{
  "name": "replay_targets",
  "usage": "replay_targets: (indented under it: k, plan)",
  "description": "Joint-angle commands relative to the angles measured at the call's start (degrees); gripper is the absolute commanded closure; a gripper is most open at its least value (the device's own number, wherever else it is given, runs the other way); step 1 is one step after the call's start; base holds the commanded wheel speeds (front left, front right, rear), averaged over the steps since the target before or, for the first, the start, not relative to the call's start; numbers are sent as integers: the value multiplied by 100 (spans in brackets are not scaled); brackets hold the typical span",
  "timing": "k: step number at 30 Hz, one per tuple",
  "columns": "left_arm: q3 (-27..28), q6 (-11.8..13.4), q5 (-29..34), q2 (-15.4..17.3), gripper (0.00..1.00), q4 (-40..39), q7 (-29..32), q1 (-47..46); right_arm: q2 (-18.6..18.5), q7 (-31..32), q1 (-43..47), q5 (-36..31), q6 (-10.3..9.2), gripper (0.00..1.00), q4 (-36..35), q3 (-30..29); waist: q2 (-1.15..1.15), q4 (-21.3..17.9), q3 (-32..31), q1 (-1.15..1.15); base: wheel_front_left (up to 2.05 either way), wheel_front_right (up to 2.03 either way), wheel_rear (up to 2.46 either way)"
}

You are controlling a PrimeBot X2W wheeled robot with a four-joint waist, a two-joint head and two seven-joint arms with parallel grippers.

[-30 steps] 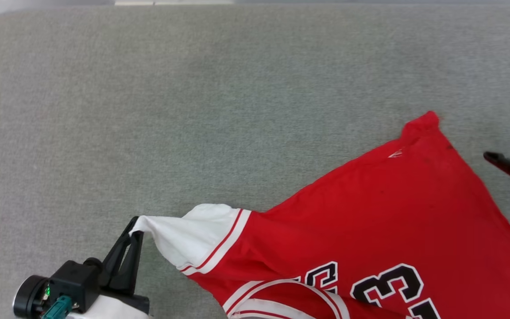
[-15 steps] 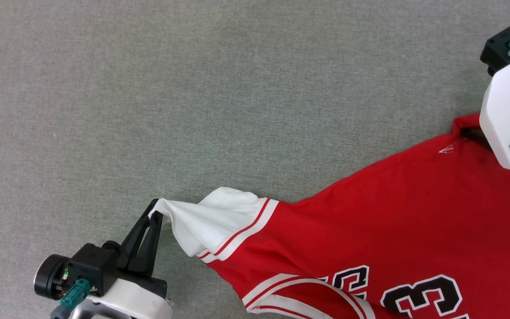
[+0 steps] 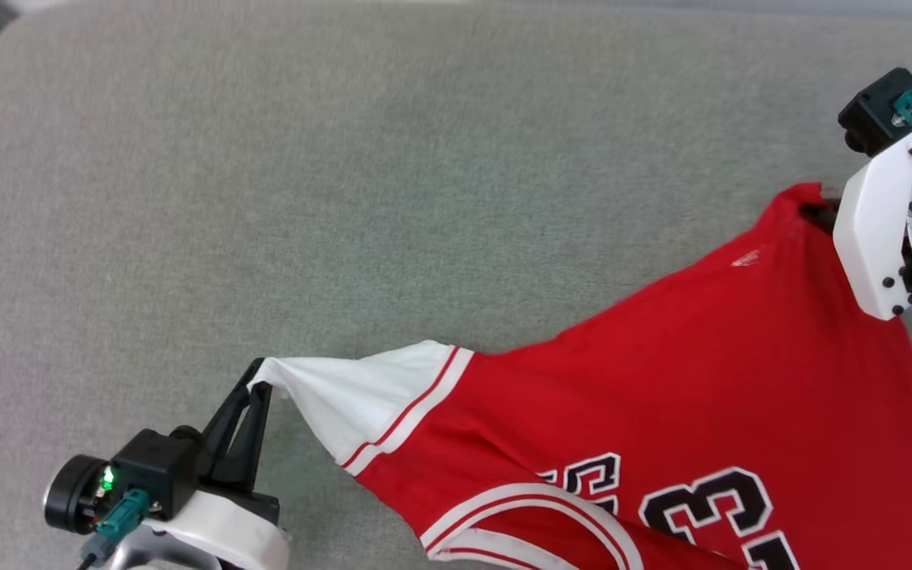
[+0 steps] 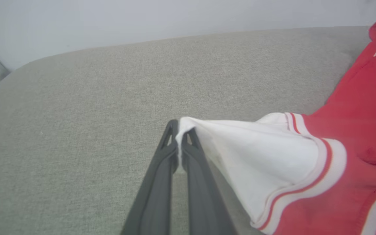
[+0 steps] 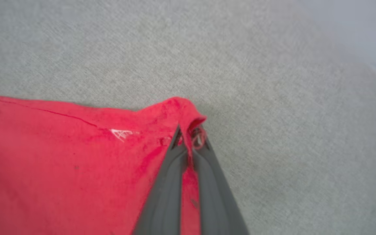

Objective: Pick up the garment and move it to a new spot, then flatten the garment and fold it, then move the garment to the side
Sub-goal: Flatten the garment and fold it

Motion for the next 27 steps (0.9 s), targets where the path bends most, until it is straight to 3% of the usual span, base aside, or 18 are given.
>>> replay_targets:
  k: [1,10,17,27]
  plan:
    - [49,-17,28,61,100,-12,11,-53,-4,-150,-79,20,-4,100,-49,7,0,-187,-274,0,0,0,0]
    - [455,11,79,409,100,-261,196,-760,68,-1549,-269,-12,-4,100,-110,-111,0,-594,-685,0,0,0,0]
    - [560,-387,320,613,100,-226,613,-2225,399,-2168,-815,-346,-4,100,4,-557,0,-825,-560,0,0,0,0]
    - [667,-1127,550,395,100,556,1046,-5034,1034,-2496,-2016,-1221,-4,100,526,-1506,0,-990,54,0,0,0,0]
